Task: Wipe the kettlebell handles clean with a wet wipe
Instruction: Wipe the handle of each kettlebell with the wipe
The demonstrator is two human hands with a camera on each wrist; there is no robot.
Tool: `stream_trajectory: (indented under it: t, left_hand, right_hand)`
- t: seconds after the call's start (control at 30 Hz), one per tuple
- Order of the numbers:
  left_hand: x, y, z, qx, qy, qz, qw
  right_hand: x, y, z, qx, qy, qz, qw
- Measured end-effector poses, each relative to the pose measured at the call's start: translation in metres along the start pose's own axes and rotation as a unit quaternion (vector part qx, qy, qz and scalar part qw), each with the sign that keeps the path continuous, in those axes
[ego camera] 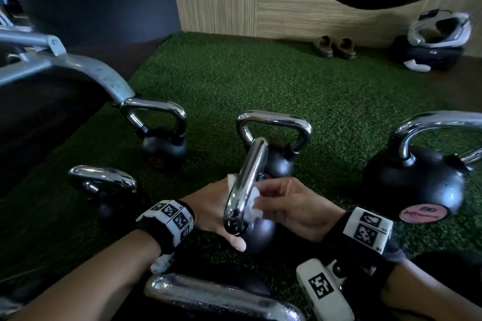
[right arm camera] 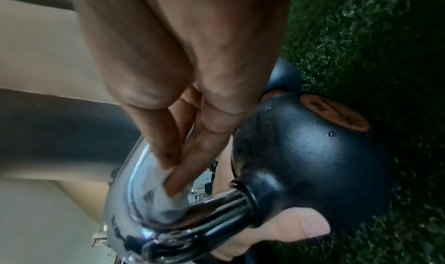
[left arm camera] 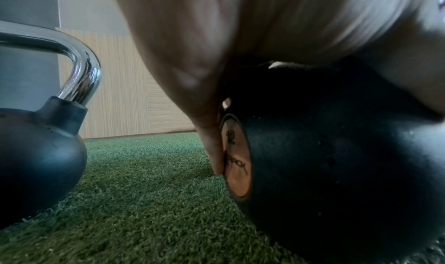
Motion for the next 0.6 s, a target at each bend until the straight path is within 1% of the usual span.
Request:
stream_trajectory:
  t: [0.07,0.1,0.17,0.2,0.27,0.3,0.37,0.43,0.47,0.53,0.6]
  left_hand:
    - [0.004,0.001,0.003,0.032,-0.020,0.012,0.999]
    - [0.004,0.001,0.003,0.034,-0.027,0.015,0.999]
    - [0.003,0.005,0.005,0.037,-0.037,0.029,0.998]
    - [0.000,0.007,0.006,0.019,-0.037,0.040,0.998]
    - [-0.002,0.009,0.001,-0.038,-0.014,0.048,0.998]
    - [-0.002,0.007,-0.004,-0.056,-0.004,0.045,0.997]
    - [-0.003,0.005,-0.010,-0.071,0.005,0.051,0.996]
    - [-0.005,0.005,-0.011,-0.083,0.013,0.058,0.995]
    - [-0.005,0.005,-0.011,-0.092,0.019,0.058,0.994]
    - [-0.007,0.007,-0.010,-0.105,0.022,0.060,0.992]
    - [-0.007,0.008,-0.009,-0.106,0.019,0.063,0.992]
  right_hand:
    - [0.004,0.007,-0.004,0.070,0.010,0.039,0.997]
    - [0.004,0.008,-0.006,0.081,0.016,0.052,0.995]
    - [0.003,0.005,-0.008,0.066,0.025,0.057,0.996]
    - [0.002,0.003,-0.008,0.048,0.027,0.055,0.997]
    - [0.001,0.003,-0.007,0.006,0.038,0.066,0.997]
    - [0.002,0.007,-0.009,-0.011,0.050,0.086,0.995]
    - [0.005,0.021,-0.015,-0.025,0.088,0.161,0.983]
    - [0.005,0.038,-0.026,-0.023,0.131,0.245,0.960]
    - [0.004,0.044,-0.032,-0.034,0.151,0.276,0.949]
    - [0.000,0.048,-0.043,-0.087,0.175,0.304,0.933]
    - [-0.005,0.044,-0.048,-0.155,0.175,0.303,0.924]
Point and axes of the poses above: each hand's wrist, its own x-axis towards the middle knuckle, its own y-axis out of the back of the hand, z = x × y, the point moved 10 cm from there along x, towards the middle knuckle, and after that the axes turned 2 degrees about -y, right-handed, at the moved point
